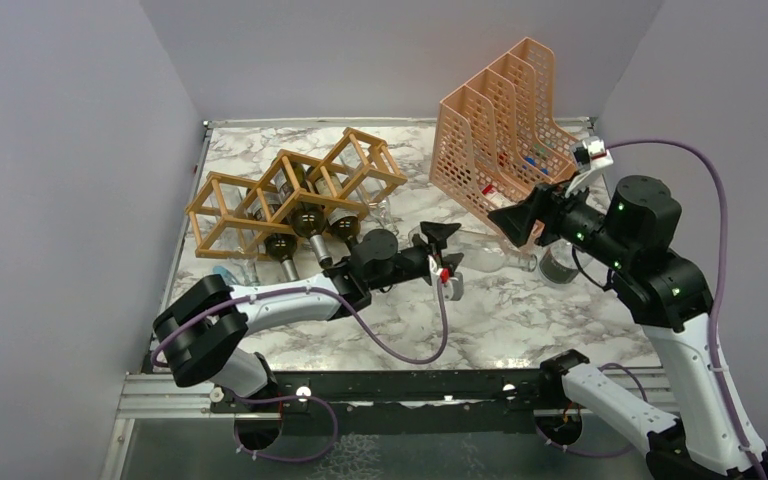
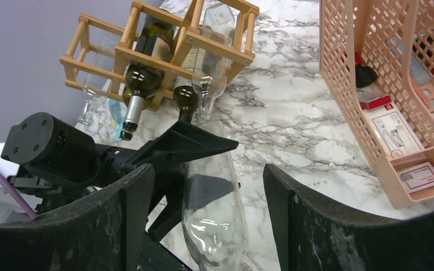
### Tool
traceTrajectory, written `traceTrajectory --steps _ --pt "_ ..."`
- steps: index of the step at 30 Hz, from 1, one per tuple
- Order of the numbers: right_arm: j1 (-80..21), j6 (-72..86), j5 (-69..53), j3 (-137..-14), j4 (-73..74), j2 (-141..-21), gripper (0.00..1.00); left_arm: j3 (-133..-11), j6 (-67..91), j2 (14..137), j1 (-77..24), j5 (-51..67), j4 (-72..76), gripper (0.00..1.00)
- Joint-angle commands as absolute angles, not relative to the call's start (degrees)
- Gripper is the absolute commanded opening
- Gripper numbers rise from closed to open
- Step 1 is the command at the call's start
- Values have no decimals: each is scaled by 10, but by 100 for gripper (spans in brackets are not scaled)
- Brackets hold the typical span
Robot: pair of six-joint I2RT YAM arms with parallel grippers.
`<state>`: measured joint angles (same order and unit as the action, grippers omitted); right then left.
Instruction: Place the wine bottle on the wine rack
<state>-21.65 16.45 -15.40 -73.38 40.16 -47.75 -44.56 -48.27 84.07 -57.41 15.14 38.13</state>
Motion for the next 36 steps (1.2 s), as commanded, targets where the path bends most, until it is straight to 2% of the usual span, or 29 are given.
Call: traceTrajectory --steps 1,9,14,24,30,36 --pt "-217 109 -166 -779 477 -498 74 -522 -686 827 -574 179 355 0" --pt "-217 65 -228 -726 474 -478 75 -596 -836 851 -574 196 276 0" --pt "-217 71 -213 -686 472 -471 74 -643 -889 864 -574 209 197 0" --pt "-216 68 -203 -658 481 -477 62 -699 -910 887 -574 202 95 0" --pt "-217 61 -219 -652 486 -481 70 -714 -900 887 -574 208 63 0" --pt "-217 58 -223 -650 490 -482 71 -728 -891 886 -572 211 35 0"
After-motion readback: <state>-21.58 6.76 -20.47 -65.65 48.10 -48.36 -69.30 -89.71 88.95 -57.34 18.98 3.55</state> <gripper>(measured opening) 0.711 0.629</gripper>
